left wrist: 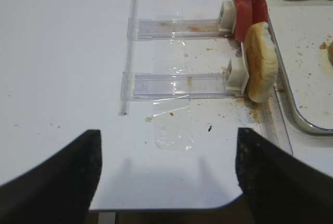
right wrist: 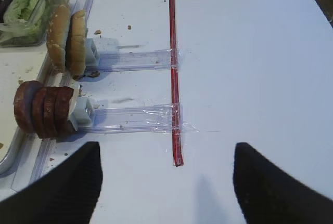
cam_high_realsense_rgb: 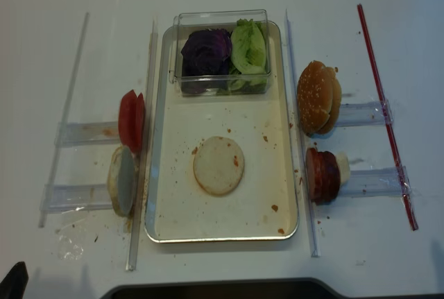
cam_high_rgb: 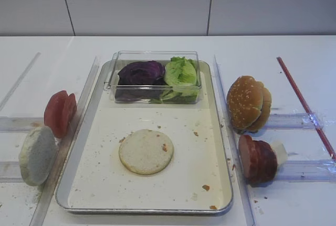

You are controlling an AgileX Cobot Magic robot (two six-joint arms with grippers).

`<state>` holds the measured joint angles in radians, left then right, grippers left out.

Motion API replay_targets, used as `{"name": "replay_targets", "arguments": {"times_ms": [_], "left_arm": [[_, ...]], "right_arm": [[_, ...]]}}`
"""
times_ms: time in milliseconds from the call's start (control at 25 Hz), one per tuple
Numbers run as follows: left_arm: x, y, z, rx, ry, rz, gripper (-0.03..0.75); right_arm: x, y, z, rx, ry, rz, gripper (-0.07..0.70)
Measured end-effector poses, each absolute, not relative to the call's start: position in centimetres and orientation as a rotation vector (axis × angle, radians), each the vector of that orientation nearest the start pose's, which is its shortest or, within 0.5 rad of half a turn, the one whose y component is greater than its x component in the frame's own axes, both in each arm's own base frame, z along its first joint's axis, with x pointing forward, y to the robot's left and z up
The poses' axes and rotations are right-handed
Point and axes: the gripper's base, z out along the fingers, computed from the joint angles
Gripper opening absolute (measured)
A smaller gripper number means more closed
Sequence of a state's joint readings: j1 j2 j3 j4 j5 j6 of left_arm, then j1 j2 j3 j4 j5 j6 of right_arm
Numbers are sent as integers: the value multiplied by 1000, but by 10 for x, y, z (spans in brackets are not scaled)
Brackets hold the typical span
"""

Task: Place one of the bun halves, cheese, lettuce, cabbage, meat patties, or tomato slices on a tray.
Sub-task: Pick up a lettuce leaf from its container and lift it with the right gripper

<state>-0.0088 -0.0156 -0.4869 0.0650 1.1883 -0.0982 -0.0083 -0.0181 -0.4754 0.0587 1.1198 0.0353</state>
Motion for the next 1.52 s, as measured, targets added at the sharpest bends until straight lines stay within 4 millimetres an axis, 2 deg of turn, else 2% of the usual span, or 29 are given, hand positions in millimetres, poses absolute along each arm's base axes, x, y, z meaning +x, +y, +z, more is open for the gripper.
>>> {"name": "replay_targets", "arguments": {"times_ms": [720,880,1160,1520], "left_arm": [[-12,6,264,-105,2165,18,491],[-12,6,264,-105,2165,18,491],[-12,6,264,-105,2165,18,491],[-12,6,264,-105,2165,18,491]], "right_arm": [[-8,5,268,-3,2098,62,526],[-8,5,280,-74,2038,17,526],[20,6,303,-87,2113,32,526],[35,7,352,-87,2083,55,526]]}}
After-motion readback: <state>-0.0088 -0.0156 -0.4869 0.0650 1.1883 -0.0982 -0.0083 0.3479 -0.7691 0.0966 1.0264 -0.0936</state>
